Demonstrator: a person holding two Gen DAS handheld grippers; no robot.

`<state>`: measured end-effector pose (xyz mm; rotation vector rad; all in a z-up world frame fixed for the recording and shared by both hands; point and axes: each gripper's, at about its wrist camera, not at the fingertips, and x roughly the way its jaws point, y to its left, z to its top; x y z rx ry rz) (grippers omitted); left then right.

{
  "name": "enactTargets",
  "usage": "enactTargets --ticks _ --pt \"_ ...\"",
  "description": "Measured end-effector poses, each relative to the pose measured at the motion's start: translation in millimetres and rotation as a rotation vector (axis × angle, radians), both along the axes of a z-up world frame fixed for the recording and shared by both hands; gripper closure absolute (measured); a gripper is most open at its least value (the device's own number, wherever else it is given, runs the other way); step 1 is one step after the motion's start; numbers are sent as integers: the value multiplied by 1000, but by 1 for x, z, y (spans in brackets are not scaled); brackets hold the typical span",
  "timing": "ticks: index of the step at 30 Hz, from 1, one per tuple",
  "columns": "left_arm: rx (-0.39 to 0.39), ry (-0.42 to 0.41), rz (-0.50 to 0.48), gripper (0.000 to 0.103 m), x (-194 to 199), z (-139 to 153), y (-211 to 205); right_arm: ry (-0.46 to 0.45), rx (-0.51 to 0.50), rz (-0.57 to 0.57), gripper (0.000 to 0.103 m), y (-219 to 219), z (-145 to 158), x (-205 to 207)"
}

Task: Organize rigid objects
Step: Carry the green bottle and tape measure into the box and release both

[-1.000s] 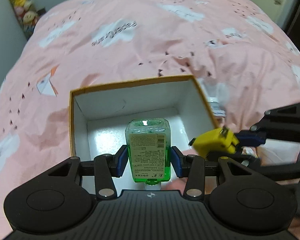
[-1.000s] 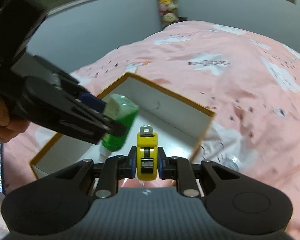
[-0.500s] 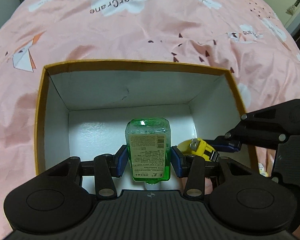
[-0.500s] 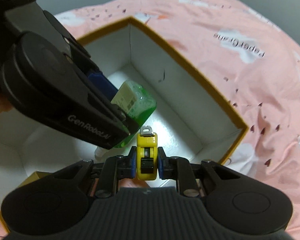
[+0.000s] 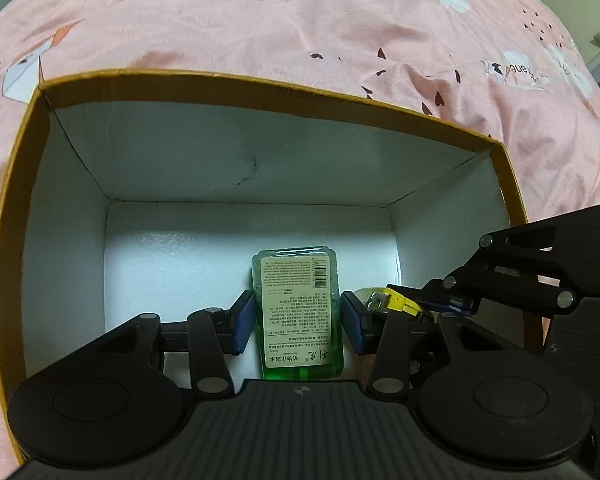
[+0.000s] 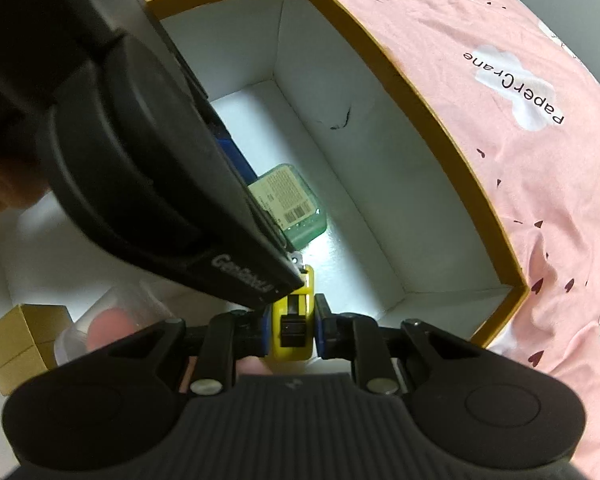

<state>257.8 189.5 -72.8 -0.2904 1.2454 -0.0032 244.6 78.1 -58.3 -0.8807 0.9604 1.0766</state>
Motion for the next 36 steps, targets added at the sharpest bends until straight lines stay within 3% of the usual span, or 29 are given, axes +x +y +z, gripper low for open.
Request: enactTargets --ticks 5,11,16,18,21,25,32,36 --pt "-10 -27 -12 52 -3 8 1 -23 -17 14 86 5 2 -8" --pt "35 -34 -29 52 -8 17 -3 -64 -11 -15 84 10 13 -9" --pt "28 -29 -18 52 -12 19 1 -128 -40 -16 100 14 15 -16" --pt "27 -21 -18 52 -15 18 2 -142 -47 -10 102 17 15 -19" --pt "18 -10 -32 56 -18 15 2 -149 -49 -4 100 19 17 -26" --pt "-2 7 -47 72 -20 4 0 -136 -22 -42 100 18 27 -28" --pt "-110 27 24 79 -19 -5 -2 -144 20 -73 100 15 39 -40" --pt "-91 20 31 80 -16 -5 -13 -149 28 -68 100 12 39 -44"
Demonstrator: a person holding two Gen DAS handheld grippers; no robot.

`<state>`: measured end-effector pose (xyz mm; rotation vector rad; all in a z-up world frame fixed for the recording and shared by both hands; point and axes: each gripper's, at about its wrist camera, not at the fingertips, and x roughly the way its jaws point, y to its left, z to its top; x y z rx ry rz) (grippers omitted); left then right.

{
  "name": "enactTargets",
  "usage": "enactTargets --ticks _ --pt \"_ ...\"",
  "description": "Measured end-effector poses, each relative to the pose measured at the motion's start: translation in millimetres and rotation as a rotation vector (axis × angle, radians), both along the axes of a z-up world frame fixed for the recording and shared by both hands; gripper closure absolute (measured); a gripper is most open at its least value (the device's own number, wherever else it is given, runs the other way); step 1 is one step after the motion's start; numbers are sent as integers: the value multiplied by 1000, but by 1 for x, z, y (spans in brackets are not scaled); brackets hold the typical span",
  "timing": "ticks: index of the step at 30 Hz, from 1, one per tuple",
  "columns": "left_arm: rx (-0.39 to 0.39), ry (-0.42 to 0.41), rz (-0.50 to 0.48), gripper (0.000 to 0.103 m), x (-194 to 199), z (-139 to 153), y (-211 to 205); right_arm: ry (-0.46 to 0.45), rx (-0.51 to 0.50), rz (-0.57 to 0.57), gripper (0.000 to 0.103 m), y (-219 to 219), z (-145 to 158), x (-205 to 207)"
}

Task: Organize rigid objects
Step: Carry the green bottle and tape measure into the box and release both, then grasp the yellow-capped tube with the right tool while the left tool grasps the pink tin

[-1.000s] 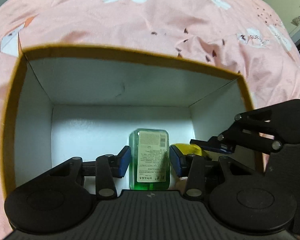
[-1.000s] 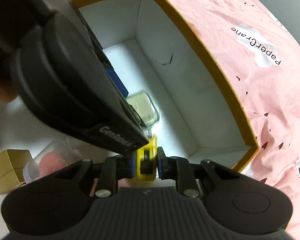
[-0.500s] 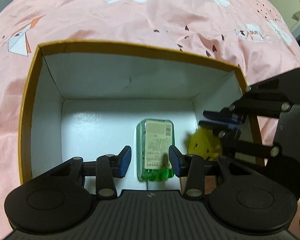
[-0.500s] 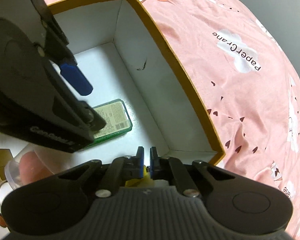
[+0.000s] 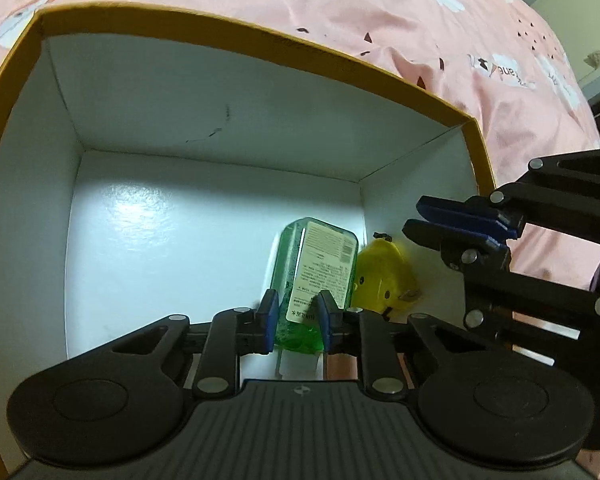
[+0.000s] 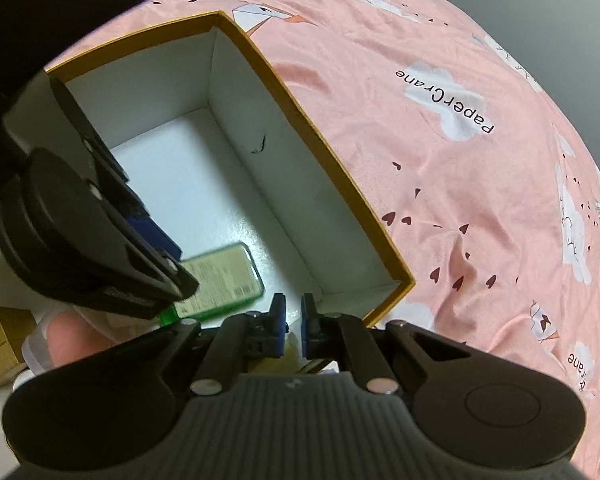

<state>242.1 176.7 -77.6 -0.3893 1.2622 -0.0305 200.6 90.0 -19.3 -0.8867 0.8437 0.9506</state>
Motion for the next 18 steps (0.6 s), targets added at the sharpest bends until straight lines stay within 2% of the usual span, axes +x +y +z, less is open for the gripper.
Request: enactTargets --ticks 5,12,14,16,18 --pt "18 2 -2 80 0 5 -2 14 21 -11 99 -24 -2 24" --pt "88 -107 -48 80 -13 40 -13 31 82 -36 99 -41 9 31" --pt "105 -153 -80 78 -19 53 -19 24 109 -45 87 -48 18 27" --pt "133 -207 -115 77 -25 66 -28 17 144 -60 81 -58 30 22" --pt "154 -251 -166 77 -30 78 -38 14 179 -79 81 -70 41 20"
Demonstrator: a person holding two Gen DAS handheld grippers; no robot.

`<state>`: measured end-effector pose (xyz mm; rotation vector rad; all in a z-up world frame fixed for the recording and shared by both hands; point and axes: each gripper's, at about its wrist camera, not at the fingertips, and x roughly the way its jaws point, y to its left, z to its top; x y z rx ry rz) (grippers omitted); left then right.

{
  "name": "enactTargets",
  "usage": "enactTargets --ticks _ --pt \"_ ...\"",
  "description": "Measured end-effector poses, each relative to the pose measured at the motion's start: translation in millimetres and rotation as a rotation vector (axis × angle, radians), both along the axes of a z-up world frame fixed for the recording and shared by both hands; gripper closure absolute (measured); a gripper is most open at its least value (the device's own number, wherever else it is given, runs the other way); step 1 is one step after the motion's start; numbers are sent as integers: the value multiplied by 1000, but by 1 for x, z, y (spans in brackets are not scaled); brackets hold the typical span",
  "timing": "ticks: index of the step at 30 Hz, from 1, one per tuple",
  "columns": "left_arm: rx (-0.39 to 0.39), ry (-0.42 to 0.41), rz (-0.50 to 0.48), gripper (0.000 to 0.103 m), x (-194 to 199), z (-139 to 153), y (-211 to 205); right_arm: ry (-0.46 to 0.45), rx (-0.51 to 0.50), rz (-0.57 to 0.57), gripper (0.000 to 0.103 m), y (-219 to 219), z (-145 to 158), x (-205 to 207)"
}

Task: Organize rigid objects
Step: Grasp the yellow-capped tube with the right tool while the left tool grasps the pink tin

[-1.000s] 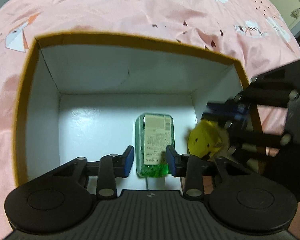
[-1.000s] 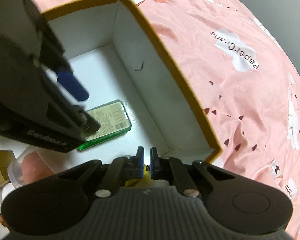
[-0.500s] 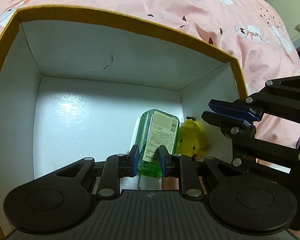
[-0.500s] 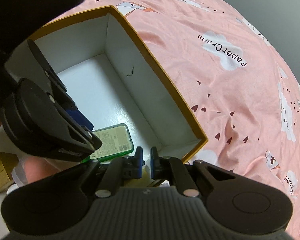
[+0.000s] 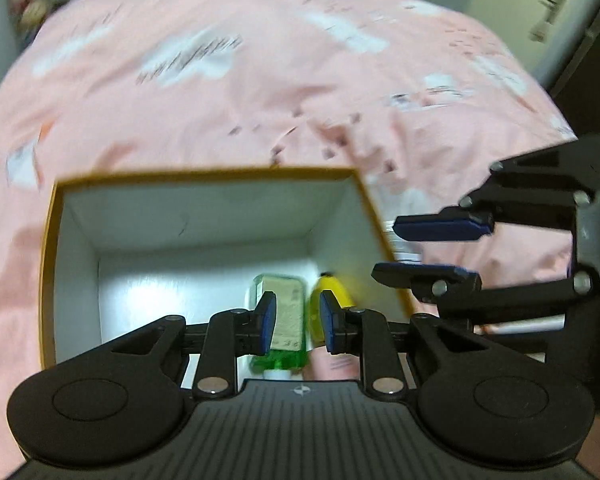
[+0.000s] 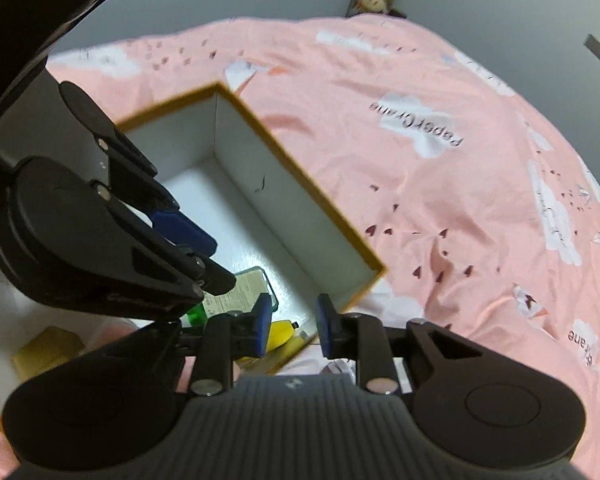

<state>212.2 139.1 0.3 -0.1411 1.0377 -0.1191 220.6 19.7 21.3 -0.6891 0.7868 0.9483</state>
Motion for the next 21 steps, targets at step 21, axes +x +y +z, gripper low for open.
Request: enactTargets --ticks 21 --pt "180 -74 -482 66 -26 -5 -119 195 45 -240 54 -142 -81 -18"
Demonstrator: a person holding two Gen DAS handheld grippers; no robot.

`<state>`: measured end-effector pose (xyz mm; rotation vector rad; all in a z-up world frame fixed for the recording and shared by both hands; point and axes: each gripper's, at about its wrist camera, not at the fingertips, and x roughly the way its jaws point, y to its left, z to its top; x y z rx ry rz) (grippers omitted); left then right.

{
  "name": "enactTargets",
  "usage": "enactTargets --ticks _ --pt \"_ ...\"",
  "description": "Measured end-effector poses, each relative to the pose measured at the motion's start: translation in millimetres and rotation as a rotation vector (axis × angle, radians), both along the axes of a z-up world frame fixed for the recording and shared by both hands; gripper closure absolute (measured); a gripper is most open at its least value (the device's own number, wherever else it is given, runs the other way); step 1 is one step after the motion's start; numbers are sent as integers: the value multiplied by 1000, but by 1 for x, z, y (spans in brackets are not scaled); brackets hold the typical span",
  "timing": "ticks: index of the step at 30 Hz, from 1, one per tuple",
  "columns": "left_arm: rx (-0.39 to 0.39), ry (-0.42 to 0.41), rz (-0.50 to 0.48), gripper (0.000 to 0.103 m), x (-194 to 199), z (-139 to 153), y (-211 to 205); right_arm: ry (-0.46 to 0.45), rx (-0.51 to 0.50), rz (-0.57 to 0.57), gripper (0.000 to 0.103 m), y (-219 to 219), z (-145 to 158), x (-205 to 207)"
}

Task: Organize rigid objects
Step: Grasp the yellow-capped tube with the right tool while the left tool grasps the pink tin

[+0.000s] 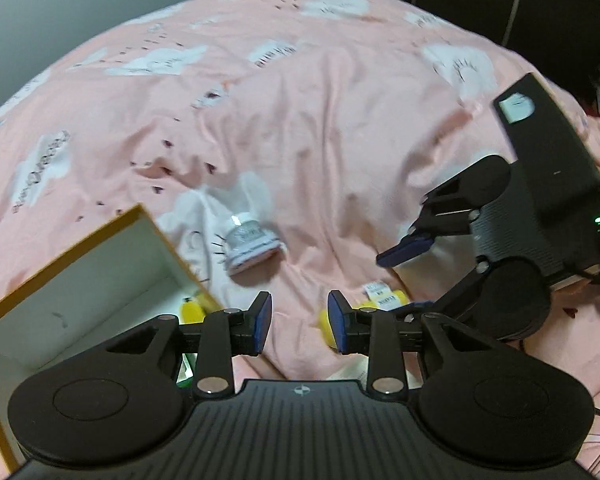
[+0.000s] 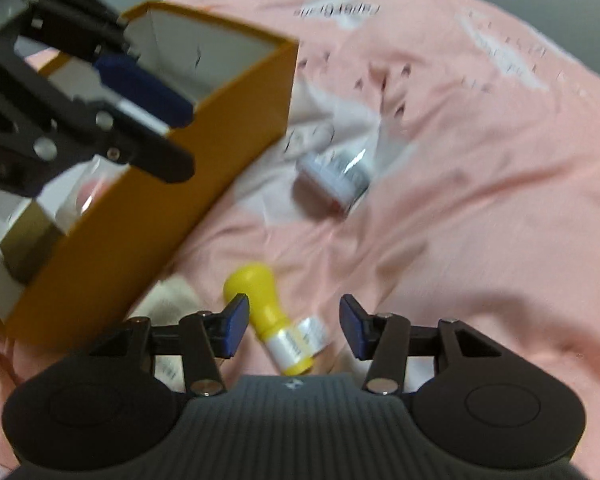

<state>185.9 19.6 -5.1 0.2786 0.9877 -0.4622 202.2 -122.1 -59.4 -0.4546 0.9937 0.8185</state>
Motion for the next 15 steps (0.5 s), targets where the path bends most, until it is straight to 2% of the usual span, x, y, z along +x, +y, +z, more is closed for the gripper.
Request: enactTargets --ticks 2,9,15 --pt "10 11 -14 66 3 -5 -5 32 7 -4 57 -2 -9 0" --pt "34 54 -46 66 11 -17 -12 85 41 16 58 4 -21 5" --pt "46 55 -77 57 14 -21 -13 109 51 33 65 16 -33 10"
